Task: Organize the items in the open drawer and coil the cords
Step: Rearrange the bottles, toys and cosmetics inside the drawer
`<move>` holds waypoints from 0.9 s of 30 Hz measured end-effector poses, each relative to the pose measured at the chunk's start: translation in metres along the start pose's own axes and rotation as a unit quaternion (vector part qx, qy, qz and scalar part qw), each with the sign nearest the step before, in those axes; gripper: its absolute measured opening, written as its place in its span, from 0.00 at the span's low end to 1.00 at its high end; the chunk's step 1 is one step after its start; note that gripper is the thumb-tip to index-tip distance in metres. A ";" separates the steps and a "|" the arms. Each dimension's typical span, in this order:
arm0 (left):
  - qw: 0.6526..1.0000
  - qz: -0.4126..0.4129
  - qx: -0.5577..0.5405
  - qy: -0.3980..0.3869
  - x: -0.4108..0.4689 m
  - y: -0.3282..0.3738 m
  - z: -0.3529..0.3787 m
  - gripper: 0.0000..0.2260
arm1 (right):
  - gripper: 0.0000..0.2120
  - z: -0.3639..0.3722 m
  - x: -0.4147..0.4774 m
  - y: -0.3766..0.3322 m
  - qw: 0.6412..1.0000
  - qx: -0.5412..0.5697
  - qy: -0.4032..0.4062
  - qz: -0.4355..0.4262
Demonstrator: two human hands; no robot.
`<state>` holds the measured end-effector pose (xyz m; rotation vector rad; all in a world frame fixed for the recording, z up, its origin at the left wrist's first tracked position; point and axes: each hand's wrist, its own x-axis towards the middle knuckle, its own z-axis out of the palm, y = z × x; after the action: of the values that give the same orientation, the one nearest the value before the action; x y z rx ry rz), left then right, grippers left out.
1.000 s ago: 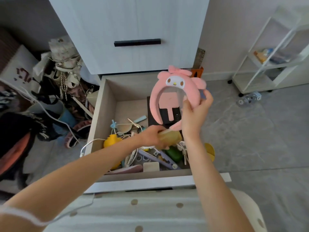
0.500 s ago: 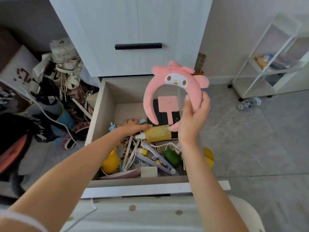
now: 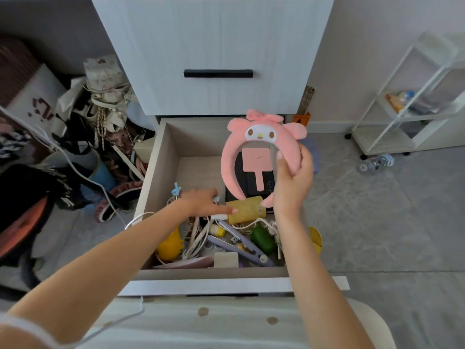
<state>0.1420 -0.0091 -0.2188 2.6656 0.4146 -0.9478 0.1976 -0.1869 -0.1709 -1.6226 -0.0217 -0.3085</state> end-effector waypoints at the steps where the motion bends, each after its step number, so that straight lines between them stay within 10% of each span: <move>1: 1.000 0.013 0.015 0.016 -0.006 0.001 0.004 0.44 | 0.19 0.001 -0.002 -0.002 1.000 0.008 -0.005 0.004; 9: 0.984 0.117 0.063 0.115 -0.028 -0.002 0.023 0.23 | 0.11 0.031 0.008 -0.011 0.992 -0.053 -0.097 -0.058; 15: 0.987 0.140 0.072 0.040 -0.033 -0.010 0.025 0.31 | 0.13 0.114 0.036 0.028 0.947 -0.184 -0.262 0.012; 21: 0.985 0.146 0.083 -0.026 -0.030 -0.008 0.016 0.31 | 0.32 0.147 0.041 0.077 0.842 -0.330 -0.423 0.064; 27: 0.984 0.152 0.079 -0.045 -0.030 -0.007 0.013 0.33 | 0.59 0.139 0.016 0.087 0.692 -0.533 -0.468 -0.133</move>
<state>0.1099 -0.0123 -0.2098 2.7045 -0.0903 -1.0341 0.2563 -0.0604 -0.2588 -2.7950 -1.0504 0.4468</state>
